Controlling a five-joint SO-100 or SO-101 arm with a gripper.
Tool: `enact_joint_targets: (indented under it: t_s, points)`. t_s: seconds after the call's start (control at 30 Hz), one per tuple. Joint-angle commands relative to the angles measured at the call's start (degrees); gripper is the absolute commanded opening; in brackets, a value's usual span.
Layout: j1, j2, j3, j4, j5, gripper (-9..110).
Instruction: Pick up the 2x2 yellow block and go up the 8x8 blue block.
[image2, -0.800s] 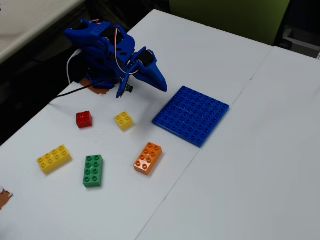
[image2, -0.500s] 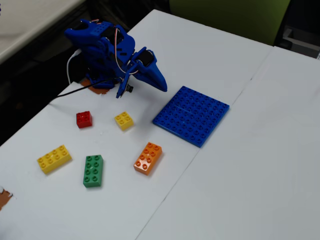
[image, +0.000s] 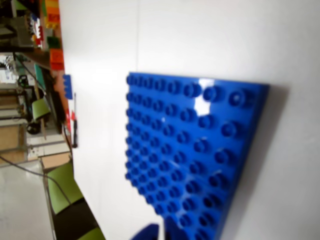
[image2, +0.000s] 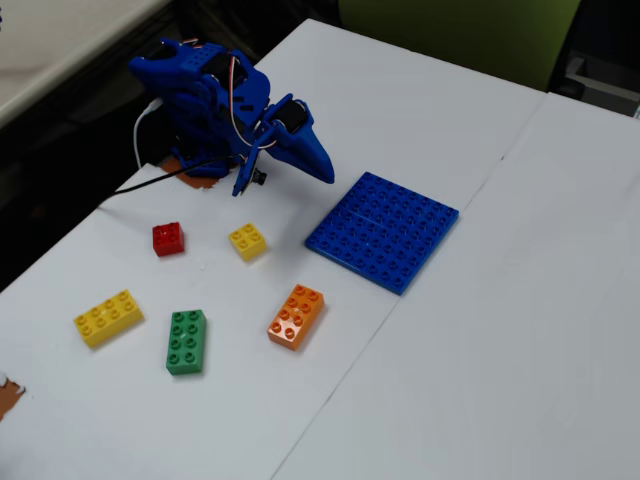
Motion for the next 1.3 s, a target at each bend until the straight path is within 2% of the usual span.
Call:
enact_joint_targets:
  t_s: [0.0, 1.27]
  points:
    - [0.26, 2.37, 2.46, 0.00, 0.26, 0]
    - [-0.44, 2.37, 2.37, -1.14, -0.44, 0]
